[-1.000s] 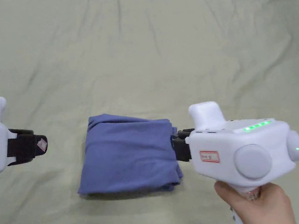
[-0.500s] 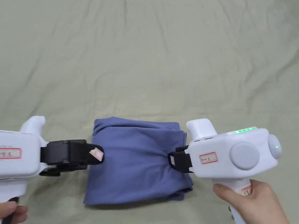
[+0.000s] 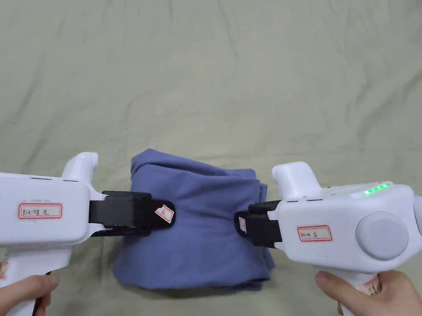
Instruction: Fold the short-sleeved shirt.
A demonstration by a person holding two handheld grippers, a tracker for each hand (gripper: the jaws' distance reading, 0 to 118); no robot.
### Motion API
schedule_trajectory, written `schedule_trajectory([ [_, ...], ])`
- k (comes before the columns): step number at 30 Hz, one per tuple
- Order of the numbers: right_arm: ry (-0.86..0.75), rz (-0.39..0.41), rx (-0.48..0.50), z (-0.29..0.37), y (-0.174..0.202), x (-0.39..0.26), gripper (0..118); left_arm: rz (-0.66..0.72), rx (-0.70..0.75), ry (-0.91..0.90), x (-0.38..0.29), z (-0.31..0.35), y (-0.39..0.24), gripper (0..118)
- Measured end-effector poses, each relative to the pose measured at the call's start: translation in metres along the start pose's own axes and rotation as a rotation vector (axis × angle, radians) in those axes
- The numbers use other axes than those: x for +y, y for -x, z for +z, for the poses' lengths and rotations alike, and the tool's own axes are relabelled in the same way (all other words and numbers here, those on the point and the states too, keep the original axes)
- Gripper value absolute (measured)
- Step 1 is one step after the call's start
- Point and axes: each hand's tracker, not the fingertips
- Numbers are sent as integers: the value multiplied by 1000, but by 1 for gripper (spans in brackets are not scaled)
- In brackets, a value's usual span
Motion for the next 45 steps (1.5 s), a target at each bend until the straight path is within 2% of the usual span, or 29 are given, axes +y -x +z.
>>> schedule_trajectory([
  [4, -52, -8, 32, 8, 18, 7, 2, -60, 98, -40, 6, 46, -7, 34],
  [8, -94, 5, 60, 18, 41, 18, 2, 4, 236, -86, 10, 128, 27, 34],
  [11, -112, 33, 66, 20, 59, 27, 2, 20, 394, -109, 10, 198, 59, 34],
  [16, -115, 74, 79, 11, 82, 37, 2, 137, 646, -122, 4, 287, 105, 34],
  [18, -112, 80, 85, 6, 87, 39, 2, 179, 705, -110, -2, 294, 108, 34],
  [20, -98, 87, 99, 2, 93, 38, 2, 235, 691, -86, -3, 296, 122, 34],
  [21, -92, 93, 101, 1, 94, 37, 2, 289, 676, -86, -3, 296, 129, 36],
  [22, -87, 99, 97, 0, 96, 35, 2, 314, 693, -102, -1, 297, 143, 47],
  [23, -83, 104, 92, 1, 97, 34, 2, 287, 769, -110, -1, 293, 140, 66],
  [24, -82, 111, 85, 4, 97, 32, 2, 228, 852, -109, -1, 288, 131, 78],
  [26, -92, 113, 55, 12, 94, 30, 2, 121, 935, -129, -2, 285, 121, 78],
  [29, -120, 102, 7, 29, 85, 27, 2, -34, 1020, -198, -7, 278, 69, 77],
  [30, -133, 98, -10, 36, 81, 26, 2, -86, 1033, -247, -15, 281, 47, 50],
  [31, -145, 95, -30, 44, 77, 25, 2, -128, 1027, -319, -21, 281, 21, 0],
  [33, -183, 82, -45, 63, 72, 20, 2, -166, 987, -509, -27, 279, -28, 0],
  [35, -232, 70, -64, 85, 67, 14, 2, -252, 963, -547, -37, 264, -60, 0],
  [36, -260, 73, -81, 99, 66, 11, 2, -316, 994, -628, -42, 252, -86, 0],
  [39, -376, 84, -145, 143, 64, 3, 2, -449, 938, -745, -48, 223, -185, 0],
  [42, -533, 100, -218, 194, 68, 2, 2, -548, 852, -869, -44, 209, -242, 0],
  [45, -723, 128, -311, 245, 75, 8, 2, -677, 855, -970, -38, 195, -297, 0],
])
